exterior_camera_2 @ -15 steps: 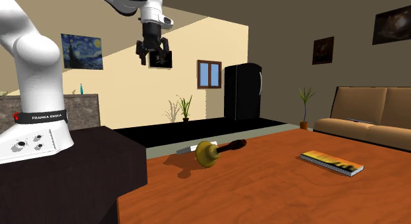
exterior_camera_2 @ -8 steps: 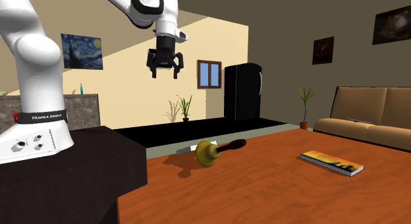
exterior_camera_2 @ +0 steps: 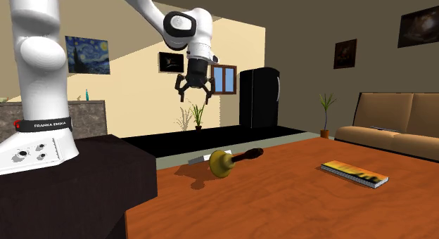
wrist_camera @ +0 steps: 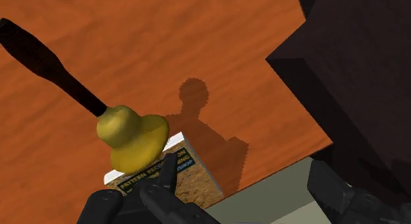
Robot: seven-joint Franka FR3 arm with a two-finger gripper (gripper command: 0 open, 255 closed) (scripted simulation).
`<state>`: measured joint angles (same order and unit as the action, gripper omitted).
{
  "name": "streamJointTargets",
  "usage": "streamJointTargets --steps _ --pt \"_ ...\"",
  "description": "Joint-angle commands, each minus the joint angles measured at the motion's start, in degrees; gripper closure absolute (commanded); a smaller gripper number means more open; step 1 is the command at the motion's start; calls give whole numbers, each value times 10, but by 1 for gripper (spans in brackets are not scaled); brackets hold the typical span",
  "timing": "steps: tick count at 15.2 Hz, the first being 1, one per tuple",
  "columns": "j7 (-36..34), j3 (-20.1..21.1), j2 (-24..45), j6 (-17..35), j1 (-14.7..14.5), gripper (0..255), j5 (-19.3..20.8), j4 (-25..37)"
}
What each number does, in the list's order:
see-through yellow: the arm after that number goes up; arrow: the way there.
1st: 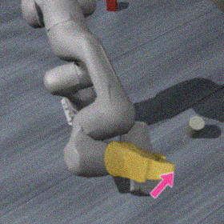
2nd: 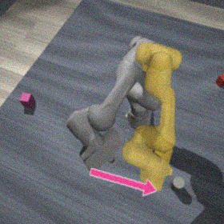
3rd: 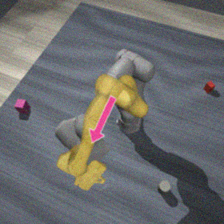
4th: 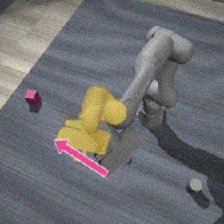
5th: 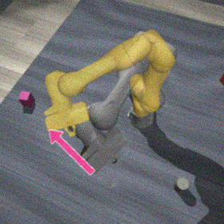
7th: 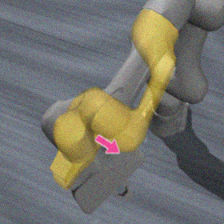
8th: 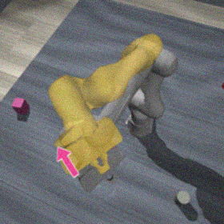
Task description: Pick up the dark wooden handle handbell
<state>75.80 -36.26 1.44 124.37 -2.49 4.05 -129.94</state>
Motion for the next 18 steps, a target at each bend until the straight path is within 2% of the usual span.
streamJointTargets --steps 1,5,9,13,18 --pt "67 -5 59 13 10 0 -35 29" --pt "173 16 171 26 48 0 -97 99" --pt "253 50 273 26 95 0 -134 180" --pt "313 84 369 18 139 0 -151 273" --pt "367 118 488 -5 185 0 -152 408"
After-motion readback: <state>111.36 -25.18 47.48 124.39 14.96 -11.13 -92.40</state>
